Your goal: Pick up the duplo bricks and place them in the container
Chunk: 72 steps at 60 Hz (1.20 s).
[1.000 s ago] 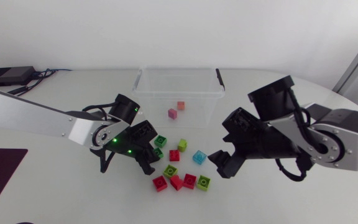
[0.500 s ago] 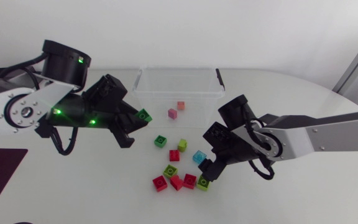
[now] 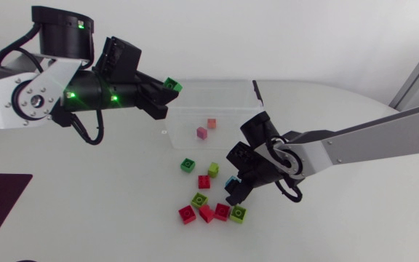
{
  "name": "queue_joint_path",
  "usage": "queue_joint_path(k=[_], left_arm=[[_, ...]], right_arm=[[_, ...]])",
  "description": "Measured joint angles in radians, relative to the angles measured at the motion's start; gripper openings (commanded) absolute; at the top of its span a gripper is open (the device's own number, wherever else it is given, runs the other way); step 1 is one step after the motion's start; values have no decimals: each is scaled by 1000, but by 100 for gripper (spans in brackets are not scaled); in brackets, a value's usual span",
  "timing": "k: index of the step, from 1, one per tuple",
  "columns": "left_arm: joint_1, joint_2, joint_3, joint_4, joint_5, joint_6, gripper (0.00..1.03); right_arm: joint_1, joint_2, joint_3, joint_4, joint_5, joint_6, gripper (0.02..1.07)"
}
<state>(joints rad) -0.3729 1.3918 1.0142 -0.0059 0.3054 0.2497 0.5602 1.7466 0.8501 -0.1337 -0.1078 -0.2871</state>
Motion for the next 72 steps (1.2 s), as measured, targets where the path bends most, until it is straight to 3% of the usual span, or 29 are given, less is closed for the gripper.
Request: queue_joint_path(k=[12,26,28,35,41,44,61,72], left_arm=[[0,124,51,77,-53,-41,28],[0,257,110,156,-127,-74,30],[0,269,119,159,-131,-75,33],[-3,340,179,163,-158,-79,67],[-10,374,209,162,-166,-86,74],[-13,378,213,162,-166,-86,82],[-2,304,203,100,-171,-85,84],[12,105,125,-25,-100,-49,84]], right_arm=[[0,16,5,0,0,-6,36],[0,-3,2,-20,3,-11,35],[0,-17,-2,-32,3,-13,35],[-3,-108,-3,-90,7,-14,35],[-17,-213,-3,-144,8,-23,35],[-30,-259,-1,-182,7,-31,35],[-126,-375,131,-311,5,-61,35],[-138,-372,235,-317,3,-62,35]])
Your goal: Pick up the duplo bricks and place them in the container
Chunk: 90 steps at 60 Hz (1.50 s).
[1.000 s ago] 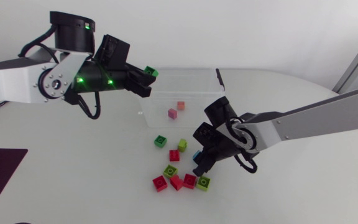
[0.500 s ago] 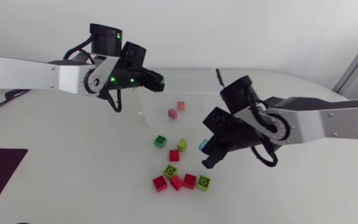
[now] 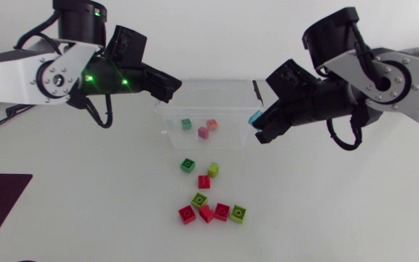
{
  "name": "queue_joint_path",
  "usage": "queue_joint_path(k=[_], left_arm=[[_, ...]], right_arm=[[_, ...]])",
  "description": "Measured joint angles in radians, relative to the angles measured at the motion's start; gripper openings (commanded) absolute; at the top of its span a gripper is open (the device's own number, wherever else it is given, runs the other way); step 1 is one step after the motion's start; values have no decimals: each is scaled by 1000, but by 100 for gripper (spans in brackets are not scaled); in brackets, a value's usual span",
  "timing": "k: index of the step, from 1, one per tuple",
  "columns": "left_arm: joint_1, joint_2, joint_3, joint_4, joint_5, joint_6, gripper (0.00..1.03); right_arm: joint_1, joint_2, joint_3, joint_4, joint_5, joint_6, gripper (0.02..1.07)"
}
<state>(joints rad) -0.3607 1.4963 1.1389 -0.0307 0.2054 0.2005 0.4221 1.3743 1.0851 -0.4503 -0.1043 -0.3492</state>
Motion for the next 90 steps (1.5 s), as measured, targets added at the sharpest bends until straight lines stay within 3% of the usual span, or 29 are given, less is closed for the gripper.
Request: queue_joint_path(k=[10,24,39,50,54,59,61,75,90], left_arm=[[0,-91,-117,-84,49,91,84],[0,-95,-281,-108,86,190,84],[-5,20,-309,-80,97,224,83],[-47,124,-325,-8,98,222,83],[-62,164,-326,37,96,212,83],[-74,215,-326,84,72,183,83],[-76,234,-325,103,58,171,83],[-88,328,-299,180,-12,113,82],[-94,400,-233,210,-61,56,77]], right_arm=[[-3,52,106,6,0,5,35],[-12,182,209,67,0,27,35],[-26,312,318,118,0,51,35],[-37,389,391,143,3,61,36],[-39,422,417,151,5,65,48],[-46,470,443,174,24,73,84],[-50,482,447,176,29,80,90],[-51,460,414,205,51,95,91],[6,222,175,246,58,95,91]])
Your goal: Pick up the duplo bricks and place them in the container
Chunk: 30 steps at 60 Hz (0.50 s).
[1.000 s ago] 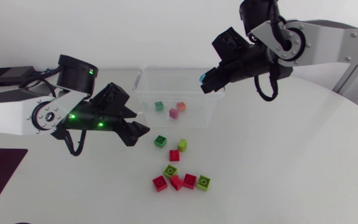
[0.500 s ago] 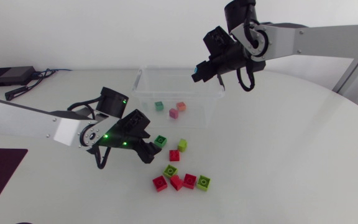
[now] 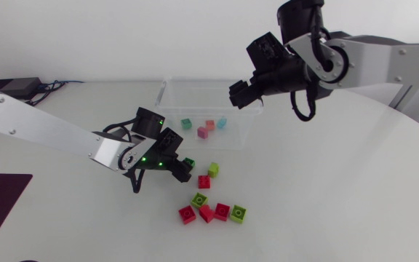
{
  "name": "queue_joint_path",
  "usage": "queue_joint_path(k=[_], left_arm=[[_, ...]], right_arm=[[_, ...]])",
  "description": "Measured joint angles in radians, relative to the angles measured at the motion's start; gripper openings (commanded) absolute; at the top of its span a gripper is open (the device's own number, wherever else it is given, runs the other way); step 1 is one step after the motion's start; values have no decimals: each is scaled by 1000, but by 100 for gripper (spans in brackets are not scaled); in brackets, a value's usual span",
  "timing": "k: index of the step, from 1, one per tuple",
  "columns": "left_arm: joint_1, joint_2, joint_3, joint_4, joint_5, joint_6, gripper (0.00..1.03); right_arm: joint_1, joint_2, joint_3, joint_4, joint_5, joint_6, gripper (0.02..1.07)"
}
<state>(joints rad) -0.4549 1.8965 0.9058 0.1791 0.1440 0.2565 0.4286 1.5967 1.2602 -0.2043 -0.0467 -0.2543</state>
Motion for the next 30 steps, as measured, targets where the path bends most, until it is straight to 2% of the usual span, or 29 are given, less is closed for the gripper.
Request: queue_joint_path(k=[10,15,18,19,20,30], left_arm=[[-7,29,27,4,-20,-14,76],[-8,43,36,6,-23,-15,60],[-8,53,40,7,-23,-18,46],[-8,55,40,7,-23,-19,37],[-8,57,40,7,-23,-20,33],[-8,65,39,10,-23,-21,29]], right_arm=[[51,-158,-201,14,10,0,91],[71,-222,-290,14,9,0,91],[81,-248,-331,13,4,-1,91],[84,-256,-345,13,2,-4,91],[88,-259,-353,13,0,-5,91],[123,-258,-433,13,-39,-38,91]])
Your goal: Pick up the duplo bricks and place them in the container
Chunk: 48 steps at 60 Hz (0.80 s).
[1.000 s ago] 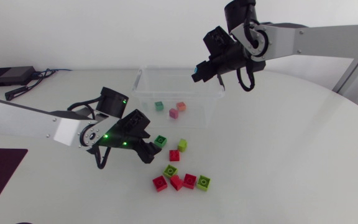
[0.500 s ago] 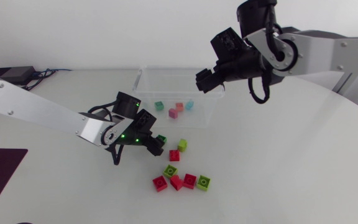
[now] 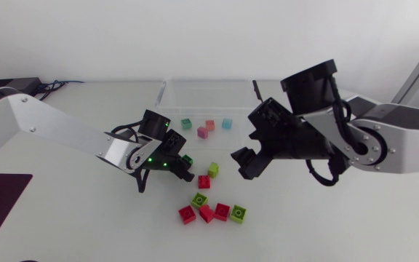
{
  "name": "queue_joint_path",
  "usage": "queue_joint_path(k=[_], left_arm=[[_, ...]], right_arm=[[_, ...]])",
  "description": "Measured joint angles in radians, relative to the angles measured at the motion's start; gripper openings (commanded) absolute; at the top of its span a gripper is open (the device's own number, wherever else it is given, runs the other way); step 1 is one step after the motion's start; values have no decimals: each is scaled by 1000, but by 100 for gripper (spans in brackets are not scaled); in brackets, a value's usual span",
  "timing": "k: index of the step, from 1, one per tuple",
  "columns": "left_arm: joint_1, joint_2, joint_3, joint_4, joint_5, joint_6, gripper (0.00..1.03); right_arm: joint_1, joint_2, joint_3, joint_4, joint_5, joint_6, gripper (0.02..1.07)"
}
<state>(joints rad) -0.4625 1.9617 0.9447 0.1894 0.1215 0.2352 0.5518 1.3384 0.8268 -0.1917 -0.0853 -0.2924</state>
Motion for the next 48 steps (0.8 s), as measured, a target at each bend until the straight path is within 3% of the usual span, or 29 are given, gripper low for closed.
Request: queue_joint_path(k=[12,24,48], left_arm=[[0,-71,-69,3,21,2,29],[0,-276,-140,-39,63,27,29],[4,-483,-121,-106,79,34,29]], right_arm=[[6,114,-6,11,-46,-47,91],[7,264,16,28,-53,-84,91],[13,458,155,55,-72,-129,90]])
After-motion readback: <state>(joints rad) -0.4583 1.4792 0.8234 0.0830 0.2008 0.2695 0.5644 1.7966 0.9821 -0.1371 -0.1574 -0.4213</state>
